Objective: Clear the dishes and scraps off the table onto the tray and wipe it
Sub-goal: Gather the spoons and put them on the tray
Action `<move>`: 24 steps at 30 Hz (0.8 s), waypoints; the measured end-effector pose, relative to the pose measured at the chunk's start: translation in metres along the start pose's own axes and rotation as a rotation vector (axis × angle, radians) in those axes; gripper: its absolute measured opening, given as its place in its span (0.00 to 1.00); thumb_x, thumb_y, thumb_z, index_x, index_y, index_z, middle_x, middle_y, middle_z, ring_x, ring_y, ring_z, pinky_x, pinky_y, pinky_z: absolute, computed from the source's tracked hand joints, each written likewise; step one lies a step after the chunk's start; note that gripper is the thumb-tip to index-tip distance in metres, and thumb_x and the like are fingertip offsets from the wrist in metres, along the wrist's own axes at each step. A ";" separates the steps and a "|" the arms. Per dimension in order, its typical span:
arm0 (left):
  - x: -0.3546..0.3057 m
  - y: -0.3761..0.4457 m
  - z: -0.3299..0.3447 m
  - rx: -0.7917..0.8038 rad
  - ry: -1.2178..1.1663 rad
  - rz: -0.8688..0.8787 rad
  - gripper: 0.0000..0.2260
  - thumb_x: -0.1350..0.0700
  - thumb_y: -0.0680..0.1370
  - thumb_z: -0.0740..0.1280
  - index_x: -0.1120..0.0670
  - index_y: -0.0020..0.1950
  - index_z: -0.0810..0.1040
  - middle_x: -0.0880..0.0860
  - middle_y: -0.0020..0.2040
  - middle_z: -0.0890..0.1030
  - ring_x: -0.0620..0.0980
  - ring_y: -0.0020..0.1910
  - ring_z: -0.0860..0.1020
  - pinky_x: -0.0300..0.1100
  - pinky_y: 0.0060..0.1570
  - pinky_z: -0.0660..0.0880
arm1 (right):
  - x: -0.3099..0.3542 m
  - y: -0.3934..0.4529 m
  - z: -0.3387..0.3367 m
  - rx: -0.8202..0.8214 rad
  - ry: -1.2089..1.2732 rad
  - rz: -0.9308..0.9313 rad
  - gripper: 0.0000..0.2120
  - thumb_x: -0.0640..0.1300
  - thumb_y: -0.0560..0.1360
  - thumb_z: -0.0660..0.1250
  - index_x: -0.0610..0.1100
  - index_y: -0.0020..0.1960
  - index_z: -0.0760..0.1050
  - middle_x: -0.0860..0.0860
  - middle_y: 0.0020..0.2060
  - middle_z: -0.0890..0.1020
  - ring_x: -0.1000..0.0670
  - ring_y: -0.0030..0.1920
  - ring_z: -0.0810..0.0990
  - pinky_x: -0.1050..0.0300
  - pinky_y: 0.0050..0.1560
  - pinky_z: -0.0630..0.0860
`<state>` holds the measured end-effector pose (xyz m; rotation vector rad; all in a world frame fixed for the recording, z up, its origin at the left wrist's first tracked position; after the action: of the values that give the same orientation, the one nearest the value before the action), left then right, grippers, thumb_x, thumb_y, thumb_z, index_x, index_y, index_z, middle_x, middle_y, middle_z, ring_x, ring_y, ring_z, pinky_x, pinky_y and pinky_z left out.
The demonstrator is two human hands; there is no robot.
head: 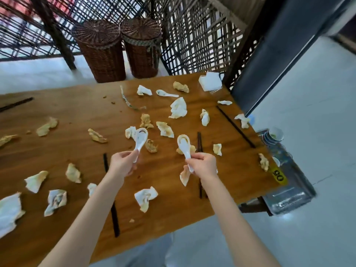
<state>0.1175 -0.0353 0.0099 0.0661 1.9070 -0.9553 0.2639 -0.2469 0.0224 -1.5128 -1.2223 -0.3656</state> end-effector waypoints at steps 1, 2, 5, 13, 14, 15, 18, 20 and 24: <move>-0.008 0.009 0.006 -0.001 -0.006 0.012 0.07 0.51 0.77 0.67 0.55 0.45 0.79 0.50 0.34 0.77 0.45 0.27 0.70 0.35 0.23 0.67 | 0.009 0.012 0.000 0.004 -0.010 -0.008 0.08 0.38 0.69 0.73 0.45 0.47 0.78 0.54 0.36 0.80 0.57 0.29 0.82 0.61 0.33 0.80; -0.016 0.018 0.012 -0.005 -0.007 0.019 0.07 0.52 0.77 0.66 0.55 0.46 0.79 0.50 0.33 0.77 0.45 0.27 0.69 0.35 0.23 0.66 | 0.018 0.024 0.000 0.002 -0.024 -0.020 0.08 0.39 0.69 0.74 0.47 0.45 0.77 0.54 0.35 0.80 0.57 0.29 0.82 0.61 0.33 0.80; -0.041 0.051 0.026 -0.035 -0.031 0.011 0.08 0.53 0.77 0.66 0.56 0.48 0.79 0.50 0.35 0.76 0.45 0.29 0.70 0.36 0.28 0.67 | 0.045 0.063 0.002 0.005 -0.073 -0.035 0.08 0.38 0.70 0.73 0.49 0.42 0.76 0.54 0.35 0.80 0.58 0.29 0.82 0.64 0.30 0.79; -0.075 0.120 0.063 -0.080 -0.071 -0.011 0.12 0.50 0.77 0.66 0.56 0.55 0.79 0.50 0.36 0.76 0.46 0.31 0.70 0.37 0.29 0.67 | 0.102 0.162 0.032 0.068 -0.158 -0.027 0.08 0.38 0.70 0.73 0.47 0.44 0.76 0.52 0.37 0.78 0.55 0.31 0.83 0.64 0.31 0.79; -0.077 0.127 0.066 -0.090 -0.072 -0.019 0.12 0.50 0.77 0.66 0.56 0.56 0.79 0.50 0.37 0.77 0.46 0.31 0.70 0.38 0.29 0.67 | 0.109 0.173 0.038 0.072 -0.164 -0.026 0.08 0.38 0.70 0.73 0.46 0.44 0.76 0.52 0.38 0.79 0.54 0.31 0.82 0.65 0.29 0.78; -0.079 0.134 0.068 -0.103 -0.068 -0.029 0.13 0.49 0.76 0.66 0.55 0.56 0.79 0.51 0.39 0.78 0.47 0.32 0.71 0.39 0.30 0.67 | 0.117 0.185 0.043 0.075 -0.173 -0.025 0.08 0.38 0.69 0.73 0.46 0.44 0.76 0.51 0.39 0.78 0.54 0.30 0.82 0.66 0.27 0.76; -0.085 0.153 0.074 -0.140 -0.088 -0.048 0.13 0.48 0.77 0.66 0.55 0.54 0.80 0.51 0.43 0.80 0.48 0.36 0.73 0.40 0.33 0.69 | 0.141 0.219 0.062 0.100 -0.204 -0.004 0.09 0.35 0.68 0.74 0.45 0.40 0.76 0.51 0.40 0.77 0.53 0.29 0.80 0.66 0.23 0.73; -0.088 0.163 0.075 -0.165 -0.116 -0.052 0.12 0.49 0.77 0.66 0.56 0.53 0.80 0.51 0.43 0.80 0.48 0.37 0.73 0.39 0.32 0.69 | 0.157 0.241 0.075 0.130 -0.218 -0.004 0.10 0.34 0.67 0.75 0.45 0.38 0.76 0.51 0.39 0.77 0.52 0.30 0.81 0.65 0.22 0.73; -0.088 0.176 0.073 -0.225 -0.144 -0.079 0.09 0.50 0.77 0.65 0.54 0.51 0.79 0.51 0.42 0.81 0.45 0.36 0.74 0.36 0.30 0.68 | 0.183 0.277 0.101 0.162 -0.317 -0.053 0.07 0.35 0.67 0.74 0.44 0.40 0.78 0.51 0.34 0.78 0.54 0.25 0.81 0.63 0.27 0.78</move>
<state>0.2920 0.0687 -0.0420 -0.2065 1.8812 -0.7693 0.5336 -0.0322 -0.0231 -1.4349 -1.5043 -0.0582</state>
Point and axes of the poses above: each hand's wrist, its own y-axis towards the middle knuckle, its own z-axis out of the palm, x = y × z, the point moved 6 cm from there along y, towards the middle knuckle
